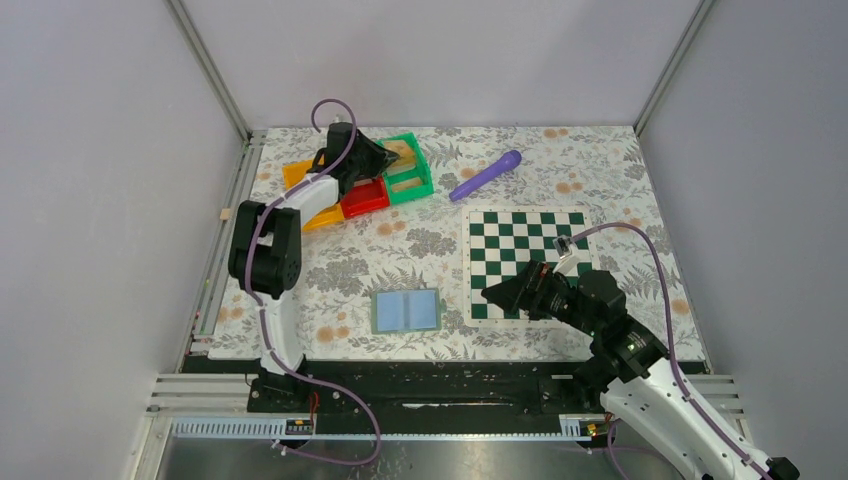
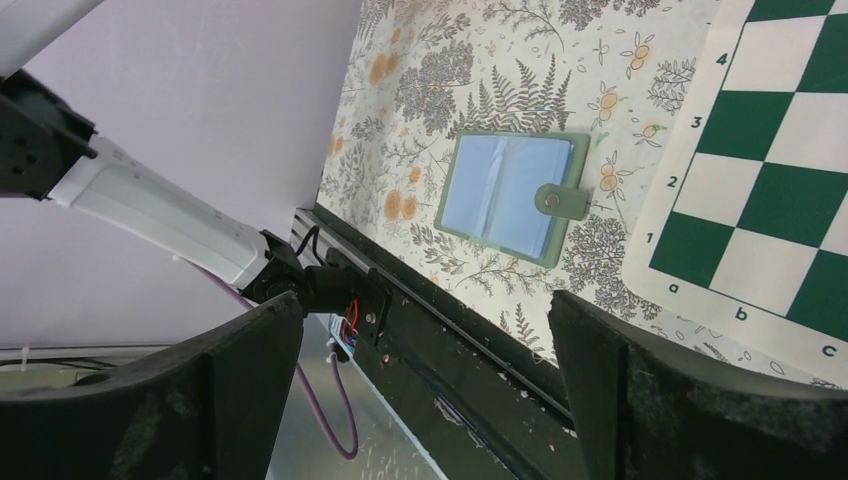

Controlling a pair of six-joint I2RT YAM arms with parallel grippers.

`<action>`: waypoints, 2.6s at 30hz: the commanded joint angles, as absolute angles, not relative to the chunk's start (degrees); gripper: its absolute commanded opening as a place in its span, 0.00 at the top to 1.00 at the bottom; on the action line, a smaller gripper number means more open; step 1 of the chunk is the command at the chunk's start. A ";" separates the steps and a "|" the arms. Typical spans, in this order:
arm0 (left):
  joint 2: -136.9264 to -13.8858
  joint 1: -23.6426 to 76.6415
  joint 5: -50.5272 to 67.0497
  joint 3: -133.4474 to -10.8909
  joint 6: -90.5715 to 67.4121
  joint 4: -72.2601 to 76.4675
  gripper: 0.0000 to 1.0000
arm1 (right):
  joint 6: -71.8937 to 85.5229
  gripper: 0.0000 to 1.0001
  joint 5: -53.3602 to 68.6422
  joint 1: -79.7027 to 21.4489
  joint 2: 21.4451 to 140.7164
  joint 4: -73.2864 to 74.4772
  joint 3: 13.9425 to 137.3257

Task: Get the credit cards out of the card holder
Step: Place the credit card in the storage box.

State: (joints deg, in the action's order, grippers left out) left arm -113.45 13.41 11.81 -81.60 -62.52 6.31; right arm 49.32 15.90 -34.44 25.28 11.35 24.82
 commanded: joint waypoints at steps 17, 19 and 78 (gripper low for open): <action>-128.91 10.66 15.34 -101.14 -58.82 0.09 1.00 | 52.93 0.01 16.05 -34.28 28.47 5.34 25.60; -129.22 10.46 15.47 -101.33 -58.52 0.09 1.00 | 53.28 0.01 15.77 -34.21 28.50 4.96 25.32; -129.18 8.98 10.47 -108.16 -50.58 -12.46 0.60 | 57.04 0.01 17.59 -34.28 34.20 -3.60 23.45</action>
State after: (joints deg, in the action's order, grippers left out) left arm -131.50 9.74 14.20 -106.17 -53.17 -9.02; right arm 56.86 16.25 -34.44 34.59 -0.78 22.63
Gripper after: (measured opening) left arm 0.396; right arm 0.990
